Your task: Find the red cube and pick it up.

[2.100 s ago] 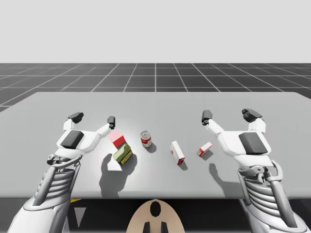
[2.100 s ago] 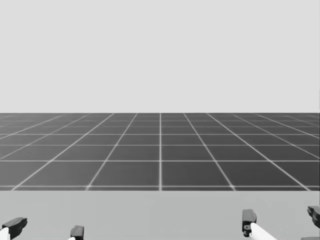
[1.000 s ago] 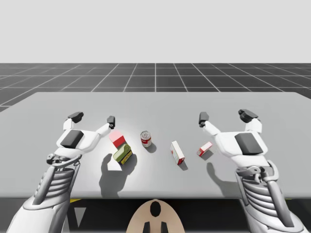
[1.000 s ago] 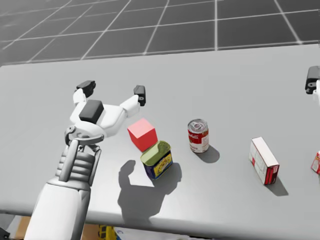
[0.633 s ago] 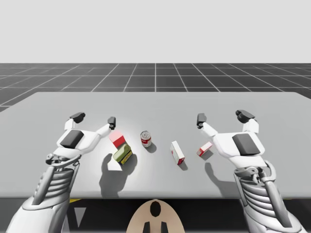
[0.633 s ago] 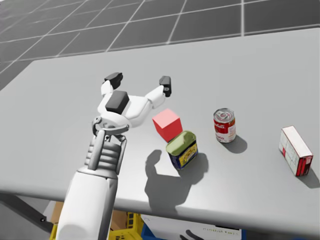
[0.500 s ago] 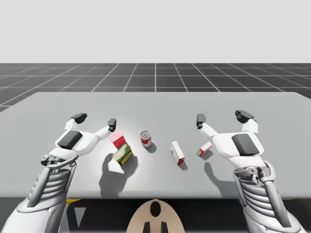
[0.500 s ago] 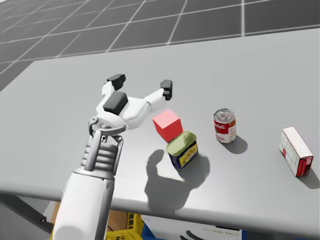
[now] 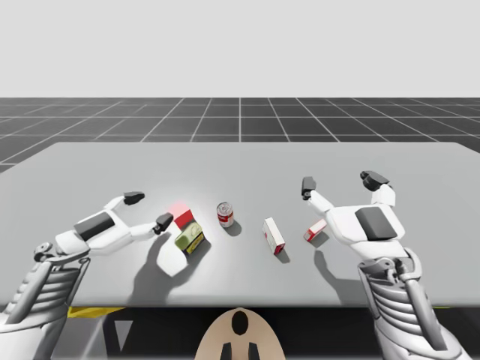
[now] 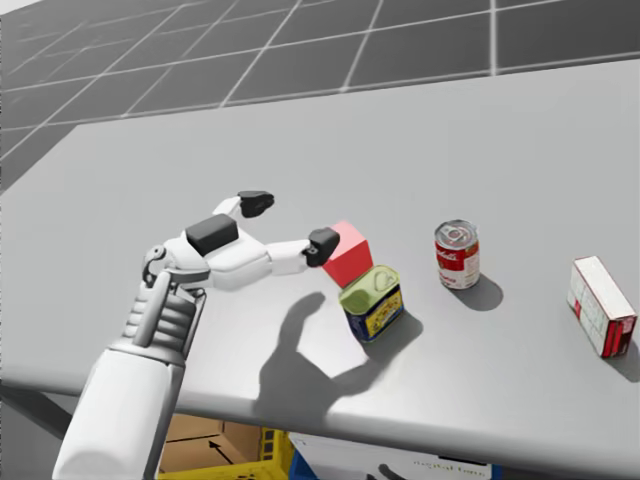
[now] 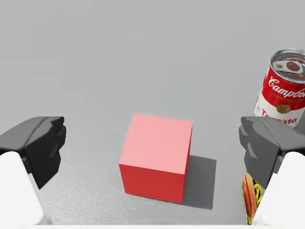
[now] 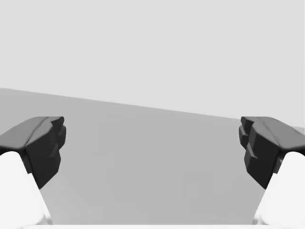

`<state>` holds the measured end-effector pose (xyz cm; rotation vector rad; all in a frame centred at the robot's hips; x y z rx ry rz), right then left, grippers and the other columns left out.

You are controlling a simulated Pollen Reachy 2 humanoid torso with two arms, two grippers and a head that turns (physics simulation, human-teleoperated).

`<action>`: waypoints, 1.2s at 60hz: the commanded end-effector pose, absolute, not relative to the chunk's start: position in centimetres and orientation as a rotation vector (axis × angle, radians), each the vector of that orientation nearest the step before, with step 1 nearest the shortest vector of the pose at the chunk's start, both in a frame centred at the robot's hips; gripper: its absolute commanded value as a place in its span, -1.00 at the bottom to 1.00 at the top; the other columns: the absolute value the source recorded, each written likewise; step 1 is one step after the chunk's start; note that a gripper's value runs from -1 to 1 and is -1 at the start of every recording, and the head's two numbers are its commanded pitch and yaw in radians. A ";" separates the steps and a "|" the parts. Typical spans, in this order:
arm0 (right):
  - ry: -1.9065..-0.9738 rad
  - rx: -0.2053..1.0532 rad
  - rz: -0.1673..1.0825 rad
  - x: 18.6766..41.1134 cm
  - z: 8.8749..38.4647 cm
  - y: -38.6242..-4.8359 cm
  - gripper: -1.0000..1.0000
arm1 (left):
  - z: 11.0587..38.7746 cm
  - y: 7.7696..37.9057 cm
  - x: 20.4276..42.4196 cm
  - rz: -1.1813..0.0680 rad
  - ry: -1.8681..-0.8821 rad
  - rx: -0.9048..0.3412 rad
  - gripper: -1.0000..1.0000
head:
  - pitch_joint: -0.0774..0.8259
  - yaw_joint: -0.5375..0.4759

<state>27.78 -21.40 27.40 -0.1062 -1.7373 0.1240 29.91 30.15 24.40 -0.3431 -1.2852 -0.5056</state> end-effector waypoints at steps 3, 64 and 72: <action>-1.734 -0.100 0.122 27.8 27.3 -21.2 -1.00 | 22.4 31.1 31.4 -0.568 -1.180 -0.406 -1.00 | 0.54 0.78; -1.743 -0.108 0.119 27.8 27.4 -21.5 -1.00 | 17.0 28.0 36.0 -0.569 -1.049 -0.405 0.67 | 0.57 0.72; -1.743 -0.108 0.119 27.7 27.4 -21.5 -1.00 | 16.9 28.0 35.9 -0.573 -1.050 -0.403 1.00 | 0.56 0.72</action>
